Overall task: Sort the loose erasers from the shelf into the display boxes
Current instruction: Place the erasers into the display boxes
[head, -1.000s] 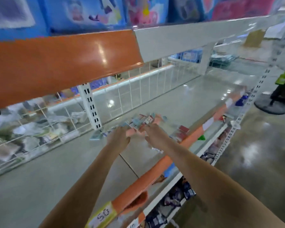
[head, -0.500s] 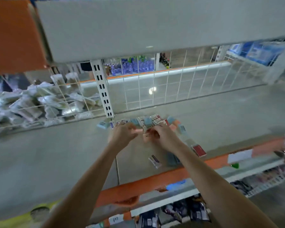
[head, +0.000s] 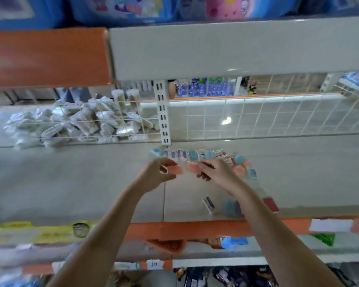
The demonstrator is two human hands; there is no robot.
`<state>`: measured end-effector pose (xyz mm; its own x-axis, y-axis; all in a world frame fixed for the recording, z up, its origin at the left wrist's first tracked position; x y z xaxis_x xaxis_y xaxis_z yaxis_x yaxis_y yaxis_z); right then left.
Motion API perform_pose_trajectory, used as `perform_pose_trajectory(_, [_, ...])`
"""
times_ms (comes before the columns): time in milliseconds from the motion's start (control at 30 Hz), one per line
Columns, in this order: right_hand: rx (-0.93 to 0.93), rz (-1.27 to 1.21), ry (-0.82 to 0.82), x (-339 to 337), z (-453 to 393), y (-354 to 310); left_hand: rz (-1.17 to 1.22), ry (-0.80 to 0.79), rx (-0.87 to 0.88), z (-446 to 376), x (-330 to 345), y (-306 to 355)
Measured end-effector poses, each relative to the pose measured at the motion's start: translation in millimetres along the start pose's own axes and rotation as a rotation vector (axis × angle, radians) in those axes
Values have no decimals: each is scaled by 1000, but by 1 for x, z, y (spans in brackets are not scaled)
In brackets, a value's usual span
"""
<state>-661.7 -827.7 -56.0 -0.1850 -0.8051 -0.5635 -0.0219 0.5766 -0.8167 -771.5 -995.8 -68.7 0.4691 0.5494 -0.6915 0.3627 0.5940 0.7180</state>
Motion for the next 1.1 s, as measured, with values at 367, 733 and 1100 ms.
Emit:
perform_pose_trajectory(367, [-245, -312, -322, 170, -39, -133, 1, 309, -205, 155, -154, -120])
perform_pose_trajectory(733, [-430, -331, -503, 410, -51, -302, 70, 496, -325, 332, -323, -290])
perform_pose_trajectory(1100, [-362, -330, -551, 535, -133, -383, -11, 540, -326, 336, -441, -412])
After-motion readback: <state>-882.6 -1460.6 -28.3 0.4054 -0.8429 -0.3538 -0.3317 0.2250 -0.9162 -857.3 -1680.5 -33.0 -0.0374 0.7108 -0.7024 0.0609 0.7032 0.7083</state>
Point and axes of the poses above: each hand's wrist, its own z-axis away from the middle knuckle, its own x-axis out of the palm, y = z × x, the point moved 3 cm from there along -z, towards the middle knuckle, and after that the axes turned 12 degrees about -x, right-handed, at the moved point
